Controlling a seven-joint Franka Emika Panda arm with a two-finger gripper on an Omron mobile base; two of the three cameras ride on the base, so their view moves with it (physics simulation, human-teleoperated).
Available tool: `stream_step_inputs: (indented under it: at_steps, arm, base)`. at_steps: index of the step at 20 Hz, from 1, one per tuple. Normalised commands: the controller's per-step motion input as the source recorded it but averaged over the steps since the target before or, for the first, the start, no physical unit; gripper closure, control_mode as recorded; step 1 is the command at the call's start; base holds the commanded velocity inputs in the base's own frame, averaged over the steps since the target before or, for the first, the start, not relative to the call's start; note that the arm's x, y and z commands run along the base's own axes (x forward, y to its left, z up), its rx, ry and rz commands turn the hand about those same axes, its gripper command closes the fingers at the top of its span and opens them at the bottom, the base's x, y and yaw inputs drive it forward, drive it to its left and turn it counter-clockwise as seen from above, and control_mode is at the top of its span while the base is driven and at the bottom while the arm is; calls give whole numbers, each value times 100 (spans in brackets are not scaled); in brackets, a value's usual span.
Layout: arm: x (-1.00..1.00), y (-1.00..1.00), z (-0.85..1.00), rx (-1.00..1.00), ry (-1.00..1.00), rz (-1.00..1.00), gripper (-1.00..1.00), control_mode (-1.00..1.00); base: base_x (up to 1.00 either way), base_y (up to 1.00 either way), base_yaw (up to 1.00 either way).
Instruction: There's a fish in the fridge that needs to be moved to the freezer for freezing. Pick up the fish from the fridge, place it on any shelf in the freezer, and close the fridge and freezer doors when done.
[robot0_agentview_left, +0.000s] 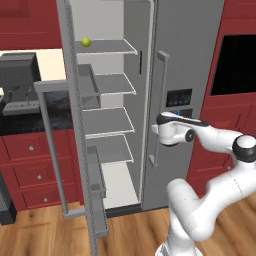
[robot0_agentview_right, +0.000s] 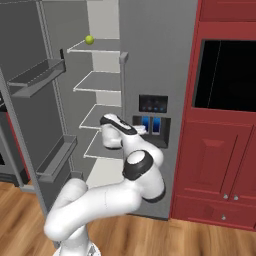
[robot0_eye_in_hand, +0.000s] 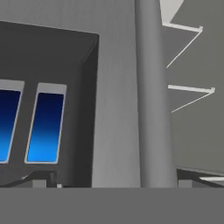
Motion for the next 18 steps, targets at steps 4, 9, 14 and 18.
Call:
stream_step_inputs:
  at_steps: [4,9,14,18]
  arm:
    - [31,2,10,2,0,-8,-100,-100]
    - [54,26,0,0,0,-11,-100,-100]
    - [78,25,0,0,2,-12,-100,-100]
    - [-4,2,12,0,-1,-7,-100,-100]
  base:
    - [0,0,0]
    - [0,0,0]
    - [0,0,0]
    - [0,0,0]
